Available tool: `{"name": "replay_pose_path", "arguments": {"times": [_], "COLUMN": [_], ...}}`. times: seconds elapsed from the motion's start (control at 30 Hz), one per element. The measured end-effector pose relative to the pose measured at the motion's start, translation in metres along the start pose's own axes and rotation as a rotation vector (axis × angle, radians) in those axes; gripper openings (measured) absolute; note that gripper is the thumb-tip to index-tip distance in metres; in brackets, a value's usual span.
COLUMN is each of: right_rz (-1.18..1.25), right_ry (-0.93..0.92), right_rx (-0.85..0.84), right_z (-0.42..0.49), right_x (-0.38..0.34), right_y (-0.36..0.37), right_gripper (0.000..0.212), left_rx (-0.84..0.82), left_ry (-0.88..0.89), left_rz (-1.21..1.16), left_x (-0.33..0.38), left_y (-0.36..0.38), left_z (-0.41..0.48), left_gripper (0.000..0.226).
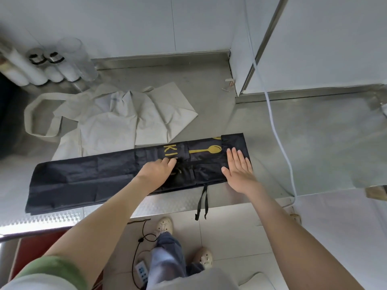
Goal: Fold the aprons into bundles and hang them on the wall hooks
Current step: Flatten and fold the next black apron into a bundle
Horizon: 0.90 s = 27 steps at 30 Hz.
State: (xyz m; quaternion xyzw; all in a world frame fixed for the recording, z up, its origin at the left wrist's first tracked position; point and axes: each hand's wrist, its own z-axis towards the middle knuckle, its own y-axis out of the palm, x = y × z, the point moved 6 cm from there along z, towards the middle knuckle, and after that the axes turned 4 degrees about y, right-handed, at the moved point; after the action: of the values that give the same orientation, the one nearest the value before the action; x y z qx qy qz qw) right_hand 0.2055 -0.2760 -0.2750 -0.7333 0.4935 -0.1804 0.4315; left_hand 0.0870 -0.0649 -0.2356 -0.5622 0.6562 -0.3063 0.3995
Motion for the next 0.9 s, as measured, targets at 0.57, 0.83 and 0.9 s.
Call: {"name": "replay_pose_path", "arguments": {"times": [0.57, 0.83, 0.9], "right_rz": [0.176, 0.223, 0.215], "right_ry": [-0.345, -0.313, -0.312], "right_rx": [0.058, 0.054, 0.073], "right_z": [-0.025, -0.016, -0.013], "right_x": [-0.116, -0.15, -0.154], "right_y": [-0.033, -0.044, -0.046], "right_gripper": [0.046, 0.047, 0.047], "left_rx": [-0.33, -0.296, -0.295], "left_ry": [-0.126, -0.068, -0.078], "left_rz": [-1.264, -1.562, -1.649], "left_x": [-0.042, -0.061, -0.062], "left_y": [0.006, -0.001, -0.003], "left_z": [-0.021, -0.03, -0.032], "left_gripper": [0.025, 0.017, 0.012]}}
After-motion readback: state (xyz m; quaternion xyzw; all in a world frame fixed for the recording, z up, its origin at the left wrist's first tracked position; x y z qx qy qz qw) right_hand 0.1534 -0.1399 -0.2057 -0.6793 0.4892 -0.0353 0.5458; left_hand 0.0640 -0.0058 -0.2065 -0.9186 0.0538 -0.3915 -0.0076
